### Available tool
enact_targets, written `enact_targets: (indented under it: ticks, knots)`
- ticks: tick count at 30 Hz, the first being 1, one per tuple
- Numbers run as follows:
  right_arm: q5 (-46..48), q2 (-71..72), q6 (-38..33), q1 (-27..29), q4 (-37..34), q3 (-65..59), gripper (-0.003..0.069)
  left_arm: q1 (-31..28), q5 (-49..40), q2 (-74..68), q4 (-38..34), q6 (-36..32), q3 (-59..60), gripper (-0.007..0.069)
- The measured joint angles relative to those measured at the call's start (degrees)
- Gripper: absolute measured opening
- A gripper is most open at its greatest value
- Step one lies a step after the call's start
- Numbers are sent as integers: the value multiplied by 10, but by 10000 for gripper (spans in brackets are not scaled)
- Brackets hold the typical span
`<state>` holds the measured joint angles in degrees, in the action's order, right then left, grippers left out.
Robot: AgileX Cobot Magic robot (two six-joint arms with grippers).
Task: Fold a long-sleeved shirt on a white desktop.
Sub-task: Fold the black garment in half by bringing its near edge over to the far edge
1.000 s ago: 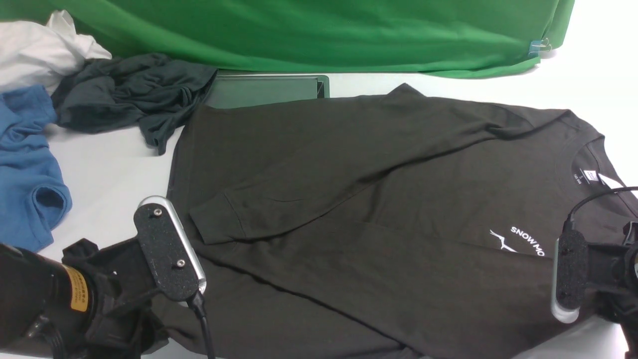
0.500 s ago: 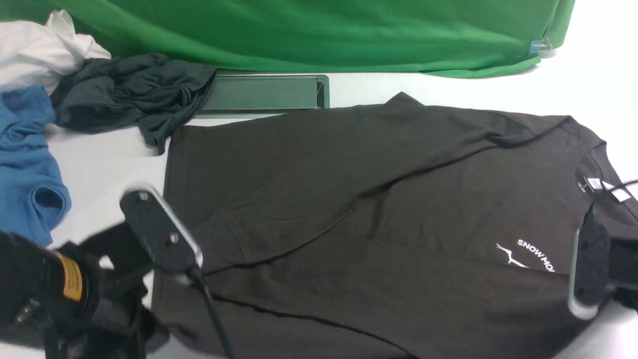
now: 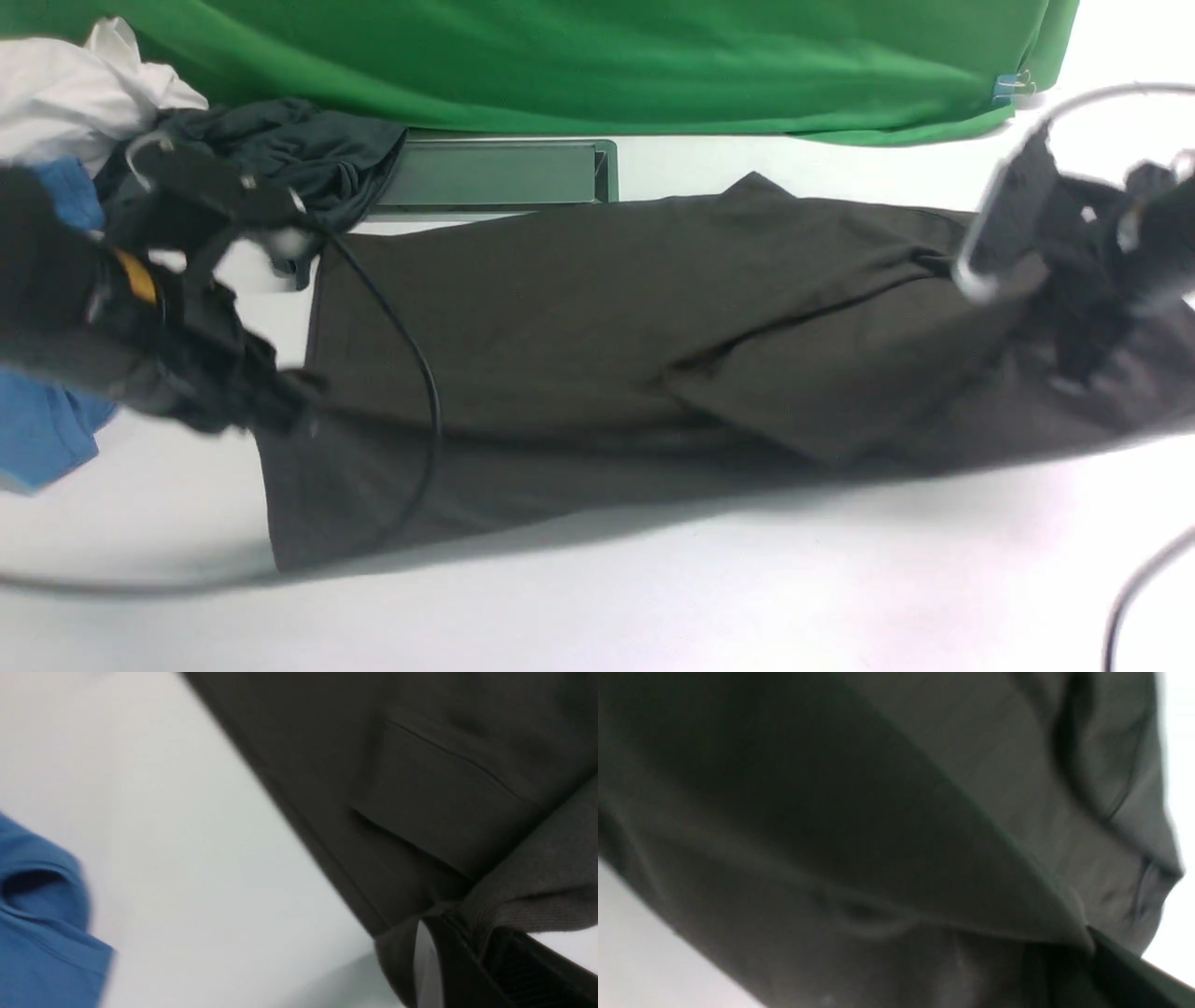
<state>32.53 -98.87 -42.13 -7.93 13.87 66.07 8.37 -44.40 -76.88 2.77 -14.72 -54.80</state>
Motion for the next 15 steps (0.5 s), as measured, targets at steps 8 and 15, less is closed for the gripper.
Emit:
enact_targets:
  ticks: [8, 15]
  knots:
    - [53, -102, -4, 34, -40, 159, 22, -63, 38, -134, -19, -11, -106, 50]
    - [58, -162, -5, 57, -98, 254, 22, -73, 47, -228, -6, -14, -193, 50]
